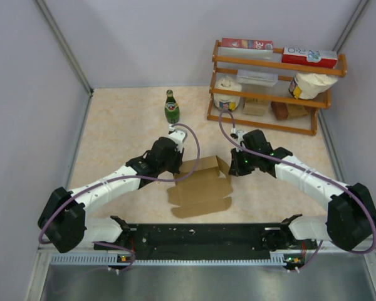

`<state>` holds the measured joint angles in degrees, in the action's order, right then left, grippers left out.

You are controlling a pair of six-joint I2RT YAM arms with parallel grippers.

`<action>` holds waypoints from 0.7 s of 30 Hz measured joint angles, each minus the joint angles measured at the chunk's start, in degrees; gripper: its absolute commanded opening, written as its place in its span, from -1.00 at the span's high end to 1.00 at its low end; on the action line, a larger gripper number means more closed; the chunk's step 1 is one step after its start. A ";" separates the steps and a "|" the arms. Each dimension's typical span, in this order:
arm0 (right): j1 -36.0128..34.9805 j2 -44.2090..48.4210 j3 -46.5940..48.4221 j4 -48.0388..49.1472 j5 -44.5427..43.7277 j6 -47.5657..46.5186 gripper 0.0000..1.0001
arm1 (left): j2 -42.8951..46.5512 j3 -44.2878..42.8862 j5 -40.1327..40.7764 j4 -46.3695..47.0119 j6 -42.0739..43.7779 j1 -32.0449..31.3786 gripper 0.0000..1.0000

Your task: Fold the paper box

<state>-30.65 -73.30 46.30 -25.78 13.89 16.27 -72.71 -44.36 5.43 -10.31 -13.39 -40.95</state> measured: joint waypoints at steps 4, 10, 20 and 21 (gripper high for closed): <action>-0.50 0.00 0.00 0.00 0.98 0.28 0.96 | 0.02 0.02 -0.02 0.00 -0.02 0.00 1.00; -0.81 -0.61 1.22 0.02 2.80 0.94 0.94 | 0.13 0.02 -0.02 -0.02 -0.02 0.00 1.00; -1.81 -4.72 1.84 2.34 4.90 1.97 0.64 | 0.13 0.02 -0.52 -0.02 -0.24 0.00 1.00; -1.92 -5.03 1.84 2.67 5.11 1.92 0.57 | 0.13 0.02 -0.63 -0.02 -0.24 0.00 1.00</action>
<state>-32.58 -78.32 48.14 -23.11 19.00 18.20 -72.58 -44.34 4.80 -10.33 -13.63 -40.95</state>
